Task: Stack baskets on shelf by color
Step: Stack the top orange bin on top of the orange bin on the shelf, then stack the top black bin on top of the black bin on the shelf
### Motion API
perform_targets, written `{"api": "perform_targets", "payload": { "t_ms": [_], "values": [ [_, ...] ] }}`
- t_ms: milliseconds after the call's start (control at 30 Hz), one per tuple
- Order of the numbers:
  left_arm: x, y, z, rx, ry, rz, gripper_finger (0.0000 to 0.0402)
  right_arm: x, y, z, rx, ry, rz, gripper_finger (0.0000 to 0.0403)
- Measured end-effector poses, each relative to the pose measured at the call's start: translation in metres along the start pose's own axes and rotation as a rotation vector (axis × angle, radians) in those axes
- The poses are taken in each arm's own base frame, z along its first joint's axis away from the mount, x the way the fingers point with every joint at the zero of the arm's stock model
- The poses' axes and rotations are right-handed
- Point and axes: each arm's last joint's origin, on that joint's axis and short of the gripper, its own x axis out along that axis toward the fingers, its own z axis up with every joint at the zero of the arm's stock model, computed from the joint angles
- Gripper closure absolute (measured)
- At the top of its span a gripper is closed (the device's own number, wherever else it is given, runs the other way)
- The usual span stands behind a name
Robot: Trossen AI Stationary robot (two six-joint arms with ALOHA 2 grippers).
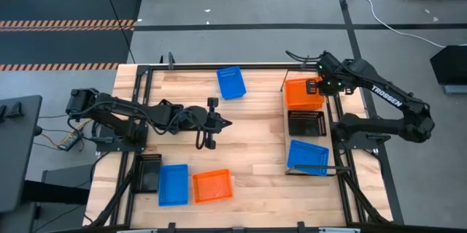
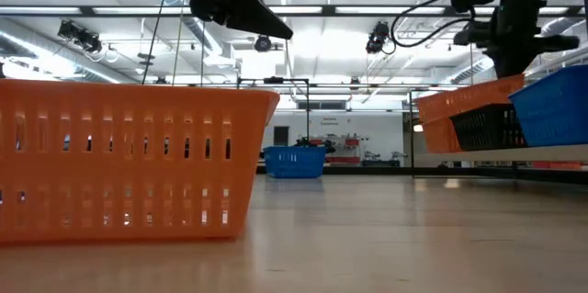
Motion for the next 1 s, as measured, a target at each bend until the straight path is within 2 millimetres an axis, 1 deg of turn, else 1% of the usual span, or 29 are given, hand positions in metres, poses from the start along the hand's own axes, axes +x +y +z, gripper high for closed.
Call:
{"api": "perform_targets", "payload": {
  "t_ms": [167, 333, 433, 600, 767, 900, 1000],
  "values": [
    [0.0000, -0.0003, -0.0008, 0.003, 0.008, -0.003, 0.0389, 0.0000, 0.0016, 0.0047, 0.019, -0.027, 0.036, 0.0373],
    [0.0000, -0.0003, -0.0008, 0.002, 0.008, -0.003, 0.0393, 0.0003, -0.0001, 0.0041, 0.023, -0.008, 0.028, 0.0374],
    [0.0000, -0.0003, -0.0009, 0.000, 0.009, -0.003, 0.0387, 0.0003, -0.0004, 0.0037, 0.023, -0.006, 0.023, 0.0366],
    [0.0000, -0.0004, -0.0010, -0.005, 0.010, -0.004, 0.0383, 0.0004, -0.0009, 0.0041, 0.022, -0.021, 0.006, 0.0326],
    [0.0000, -0.0007, -0.0017, -0.008, 0.017, -0.007, 0.0392, 0.0004, -0.0009, 0.0041, 0.002, -0.022, 0.005, 0.0278],
    [-0.0001, -0.0012, -0.0031, -0.003, 0.031, -0.012, 0.0391, 0.0002, 0.0006, 0.0028, -0.070, -0.014, 0.015, 0.0250],
    [0.0000, -0.0010, -0.0039, 0.000, 0.038, -0.013, 0.0385, 0.0000, 0.0020, 0.0017, -0.134, -0.004, 0.032, 0.0241]
  ]
}}
